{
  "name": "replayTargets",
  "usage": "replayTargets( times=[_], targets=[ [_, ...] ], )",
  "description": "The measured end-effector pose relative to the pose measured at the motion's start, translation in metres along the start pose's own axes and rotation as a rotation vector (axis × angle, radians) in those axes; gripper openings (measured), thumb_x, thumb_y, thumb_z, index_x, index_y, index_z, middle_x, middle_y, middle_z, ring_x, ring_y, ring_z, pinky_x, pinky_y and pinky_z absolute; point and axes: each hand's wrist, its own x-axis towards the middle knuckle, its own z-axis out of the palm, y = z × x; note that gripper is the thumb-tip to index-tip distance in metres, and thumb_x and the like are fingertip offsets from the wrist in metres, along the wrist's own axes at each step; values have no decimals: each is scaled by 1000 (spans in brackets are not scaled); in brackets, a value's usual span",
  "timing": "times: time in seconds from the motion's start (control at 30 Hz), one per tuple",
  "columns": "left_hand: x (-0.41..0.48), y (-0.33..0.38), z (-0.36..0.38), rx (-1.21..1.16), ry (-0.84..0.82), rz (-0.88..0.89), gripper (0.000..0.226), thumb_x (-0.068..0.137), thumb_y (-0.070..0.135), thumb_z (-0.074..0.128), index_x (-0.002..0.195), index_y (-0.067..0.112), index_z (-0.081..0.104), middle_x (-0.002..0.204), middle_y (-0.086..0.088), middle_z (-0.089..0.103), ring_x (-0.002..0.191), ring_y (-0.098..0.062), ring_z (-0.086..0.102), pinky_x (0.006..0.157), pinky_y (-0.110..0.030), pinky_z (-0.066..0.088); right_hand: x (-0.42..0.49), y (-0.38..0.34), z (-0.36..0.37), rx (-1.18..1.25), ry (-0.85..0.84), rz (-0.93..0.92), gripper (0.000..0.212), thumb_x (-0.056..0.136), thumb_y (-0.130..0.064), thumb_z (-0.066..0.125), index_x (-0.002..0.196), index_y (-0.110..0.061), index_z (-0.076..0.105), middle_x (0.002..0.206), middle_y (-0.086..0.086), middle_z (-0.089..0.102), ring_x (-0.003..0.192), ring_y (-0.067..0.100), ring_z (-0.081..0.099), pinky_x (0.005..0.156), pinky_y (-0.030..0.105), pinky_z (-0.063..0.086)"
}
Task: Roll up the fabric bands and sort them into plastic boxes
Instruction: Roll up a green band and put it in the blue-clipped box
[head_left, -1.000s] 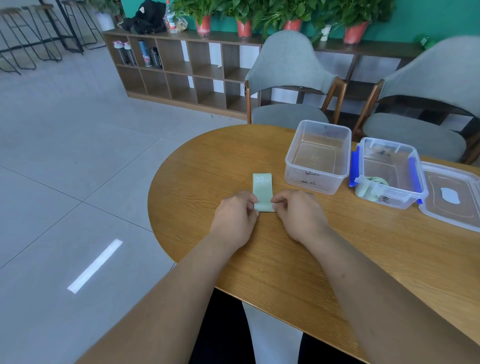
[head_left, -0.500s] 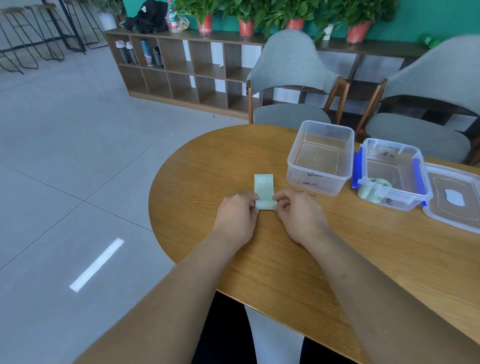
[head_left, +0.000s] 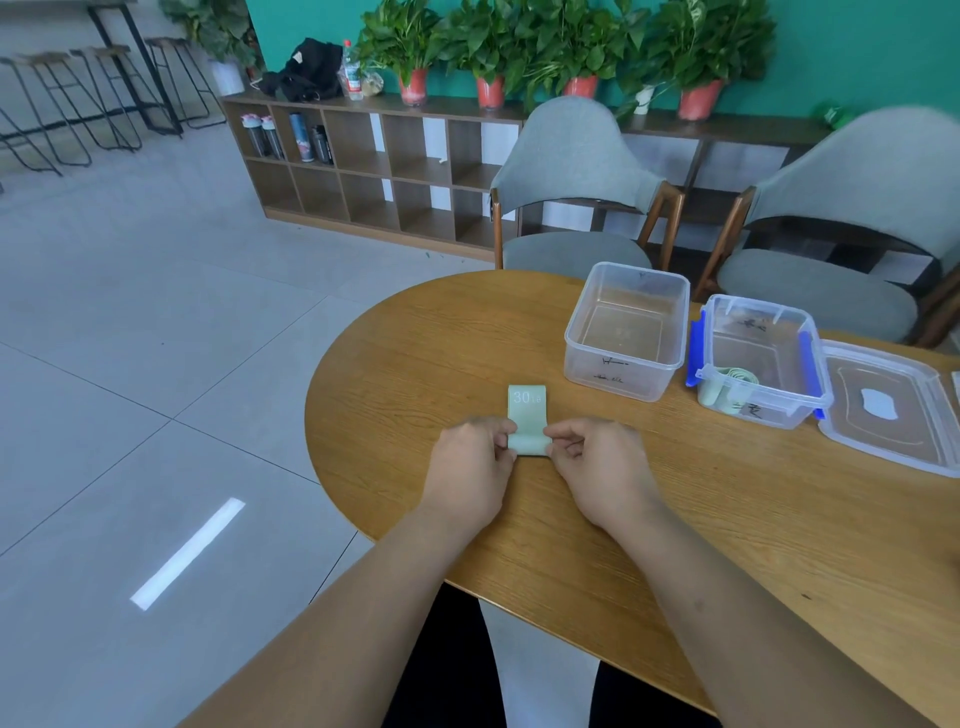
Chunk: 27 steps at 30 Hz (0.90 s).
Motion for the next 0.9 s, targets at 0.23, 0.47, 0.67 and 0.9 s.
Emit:
replayTargets(
  times=[0.23, 0.47, 0.67, 0.9],
  targets=[
    [-20, 2, -1, -3, -29, -10, 32, 90, 17, 78, 119, 29, 72, 90, 17, 69, 85, -5, 68, 89, -30, 56, -16, 5, -3, -28, -29, 17, 22, 97, -22, 71, 117, -27, 78, 100, -13, 75, 84, -7, 63, 76, 1, 41],
    [-21, 3, -3, -33, -16, -37, 18, 91, 24, 77, 106, 31, 69, 86, 19, 69, 81, 0, 66, 82, -23, 55, -14, 0, -6, -12, -14, 40, 17, 96, -25, 71, 112, -30, 74, 84, -17, 72, 80, 0, 67, 86, 30, 58],
    [-12, 2, -4, -17, -30, -42, 11, 95, 29, 73, 106, 27, 73, 88, 18, 72, 88, -2, 68, 83, -20, 50, -7, 2, -4, -24, -34, 42, 15, 93, -30, 75, 108, -30, 77, 88, -19, 71, 82, -4, 66, 82, 23, 57],
    [-1, 2, -3, -16, -47, -53, 17, 93, 30, 75, 109, 29, 72, 83, 19, 73, 90, -8, 68, 90, -31, 53, 4, 4, -2, -51, -68, 58, 24, 92, -30, 76, 116, -32, 76, 92, -17, 73, 86, 0, 66, 85, 23, 55]
  ],
)
